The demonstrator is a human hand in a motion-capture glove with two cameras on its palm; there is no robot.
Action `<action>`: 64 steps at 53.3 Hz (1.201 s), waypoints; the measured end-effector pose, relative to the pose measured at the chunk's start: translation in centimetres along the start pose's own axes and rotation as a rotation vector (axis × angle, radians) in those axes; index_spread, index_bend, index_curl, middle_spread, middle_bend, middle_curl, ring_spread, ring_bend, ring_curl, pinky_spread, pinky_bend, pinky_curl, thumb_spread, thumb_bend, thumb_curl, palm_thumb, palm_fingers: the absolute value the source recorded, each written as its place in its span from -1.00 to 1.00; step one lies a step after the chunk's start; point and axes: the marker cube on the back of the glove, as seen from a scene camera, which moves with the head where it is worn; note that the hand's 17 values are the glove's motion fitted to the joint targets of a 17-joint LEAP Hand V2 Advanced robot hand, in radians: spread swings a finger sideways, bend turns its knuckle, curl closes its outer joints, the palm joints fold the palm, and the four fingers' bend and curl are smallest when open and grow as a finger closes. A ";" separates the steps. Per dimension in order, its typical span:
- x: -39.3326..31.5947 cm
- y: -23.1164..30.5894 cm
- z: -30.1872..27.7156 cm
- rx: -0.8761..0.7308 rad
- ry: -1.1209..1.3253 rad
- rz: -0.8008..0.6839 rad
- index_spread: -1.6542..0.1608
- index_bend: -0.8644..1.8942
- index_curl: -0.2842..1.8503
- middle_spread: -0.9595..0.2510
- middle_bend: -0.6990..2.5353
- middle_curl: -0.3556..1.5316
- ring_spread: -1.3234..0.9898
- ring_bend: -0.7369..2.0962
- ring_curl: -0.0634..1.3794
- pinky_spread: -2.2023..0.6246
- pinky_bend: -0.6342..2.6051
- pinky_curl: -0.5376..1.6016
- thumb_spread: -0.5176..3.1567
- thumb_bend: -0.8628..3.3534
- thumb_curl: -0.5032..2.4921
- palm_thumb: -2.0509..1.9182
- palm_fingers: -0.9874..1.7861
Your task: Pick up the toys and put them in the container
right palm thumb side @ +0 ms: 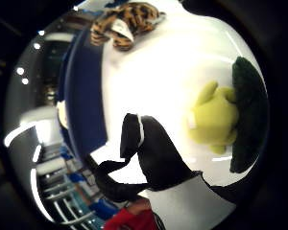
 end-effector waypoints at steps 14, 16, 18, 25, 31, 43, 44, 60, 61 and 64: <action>1.7 -0.1 2.2 -0.004 0.045 0.026 0.49 -0.24 -0.35 0.59 -0.50 -0.46 0.17 -0.38 -0.71 0.62 -0.21 -0.21 -0.07 -0.61 -0.52 0.01 -0.43; 2.0 -0.1 2.4 -0.005 0.043 0.027 0.49 -0.24 -0.35 0.59 -0.50 -0.46 0.17 -0.38 -0.71 0.62 -0.21 -0.21 -0.07 -0.61 -0.52 0.01 -0.43; 2.2 -0.1 2.6 -0.009 0.038 0.028 0.49 -0.24 -0.35 0.59 -0.50 -0.46 0.17 -0.38 -0.71 0.62 -0.21 -0.20 -0.07 -0.61 -0.52 0.00 -0.43; 3.0 -0.1 3.7 -0.032 0.011 0.045 0.49 -0.24 -0.35 0.58 -0.50 -0.46 0.16 -0.38 -0.72 0.62 -0.19 -0.19 -0.08 -0.62 -0.52 0.00 -0.41; 3.4 0.2 4.3 -0.065 -0.031 0.062 0.48 -0.24 -0.36 0.57 -0.50 -0.46 0.16 -0.38 -0.72 0.63 -0.15 -0.17 -0.10 -0.63 -0.53 -0.02 -0.40; 3.6 1.2 5.4 -0.133 -0.020 0.073 0.45 -0.22 -0.38 0.57 -0.52 -0.49 0.17 -0.33 -0.71 0.62 0.09 -0.09 -0.14 -0.63 -0.54 -0.02 -0.32; 3.6 1.2 5.4 -0.135 -0.016 0.074 0.44 -0.22 -0.37 0.57 -0.51 -0.49 0.16 -0.32 -0.70 0.62 0.09 -0.09 -0.14 -0.63 -0.54 -0.02 -0.31; 3.2 1.2 5.3 -0.063 0.008 0.085 0.42 -0.16 -0.34 0.37 -0.42 -0.42 -0.01 -0.06 -0.55 0.38 -0.01 -0.15 -0.04 -0.57 -0.48 0.08 0.14; 3.1 1.1 5.3 -0.052 0.010 0.085 0.42 -0.17 -0.34 0.35 -0.42 -0.41 -0.03 -0.05 -0.55 0.37 0.01 -0.15 -0.04 -0.56 -0.47 0.09 0.16; 2.8 1.2 5.4 -0.019 0.016 0.081 0.43 -0.20 -0.32 0.26 -0.39 -0.39 -0.10 0.00 -0.51 0.34 0.03 -0.14 -0.02 -0.54 -0.45 0.15 0.25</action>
